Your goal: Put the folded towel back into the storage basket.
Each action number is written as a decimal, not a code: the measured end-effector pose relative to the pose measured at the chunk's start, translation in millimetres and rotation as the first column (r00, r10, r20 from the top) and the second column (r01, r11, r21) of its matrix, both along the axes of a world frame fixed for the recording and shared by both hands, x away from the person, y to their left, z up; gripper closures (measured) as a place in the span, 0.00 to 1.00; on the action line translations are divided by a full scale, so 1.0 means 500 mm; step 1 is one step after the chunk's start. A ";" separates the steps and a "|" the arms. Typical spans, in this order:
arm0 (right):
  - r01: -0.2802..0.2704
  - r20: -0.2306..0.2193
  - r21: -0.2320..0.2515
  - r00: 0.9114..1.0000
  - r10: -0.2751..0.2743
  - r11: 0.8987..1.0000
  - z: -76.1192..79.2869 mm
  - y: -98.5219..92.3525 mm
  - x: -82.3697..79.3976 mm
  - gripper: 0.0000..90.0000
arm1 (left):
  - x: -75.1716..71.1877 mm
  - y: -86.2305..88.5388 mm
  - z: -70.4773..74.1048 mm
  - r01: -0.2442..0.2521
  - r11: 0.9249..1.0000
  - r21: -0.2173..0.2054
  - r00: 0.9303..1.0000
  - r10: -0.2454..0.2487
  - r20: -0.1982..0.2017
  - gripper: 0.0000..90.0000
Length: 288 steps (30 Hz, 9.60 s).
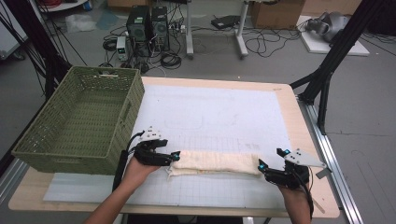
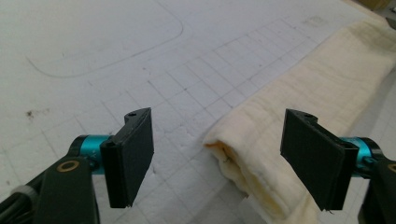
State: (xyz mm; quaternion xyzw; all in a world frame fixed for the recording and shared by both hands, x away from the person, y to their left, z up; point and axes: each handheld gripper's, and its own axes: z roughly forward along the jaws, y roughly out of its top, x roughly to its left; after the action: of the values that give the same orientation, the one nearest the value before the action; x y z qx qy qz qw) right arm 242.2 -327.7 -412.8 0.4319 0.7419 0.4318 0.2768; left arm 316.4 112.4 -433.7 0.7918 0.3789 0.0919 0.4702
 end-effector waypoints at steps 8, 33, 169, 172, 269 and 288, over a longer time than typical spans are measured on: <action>0.001 -0.002 -0.003 1.000 -0.001 1.000 -0.001 -0.003 0.000 0.21 | 0.001 -0.009 -0.017 0.009 0.997 0.071 0.999 -0.007 -0.033 0.35; -0.001 -0.011 -0.009 1.000 0.001 1.000 -0.002 -0.002 0.000 0.21 | -0.017 -0.024 -0.023 0.119 0.986 0.114 0.993 -0.115 -0.040 0.83; -0.424 0.164 -0.062 0.889 0.428 0.904 0.296 0.521 0.375 0.90 | -0.198 0.361 0.222 -0.228 0.936 -0.268 0.852 0.325 0.410 0.94; -0.430 0.171 -0.069 0.884 0.435 0.900 0.302 0.551 0.388 0.90 | -0.204 0.372 0.226 -0.239 0.931 -0.276 0.845 0.340 0.413 0.94; -0.479 0.043 0.008 0.877 0.478 0.878 0.216 0.633 0.391 0.18 | -0.185 0.408 0.201 -0.380 0.876 -0.297 0.821 0.468 0.327 0.19; -0.429 0.045 -0.019 0.902 0.429 0.903 0.194 0.498 0.332 0.18 | -0.150 0.328 0.203 -0.266 0.925 -0.270 0.881 0.347 0.322 0.19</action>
State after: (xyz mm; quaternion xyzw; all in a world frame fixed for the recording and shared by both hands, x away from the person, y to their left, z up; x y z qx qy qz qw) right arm 408.1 -78.8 -316.1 0.2464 0.8138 0.4890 0.1949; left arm 241.5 276.6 -332.0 0.6342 0.4141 0.2684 0.5952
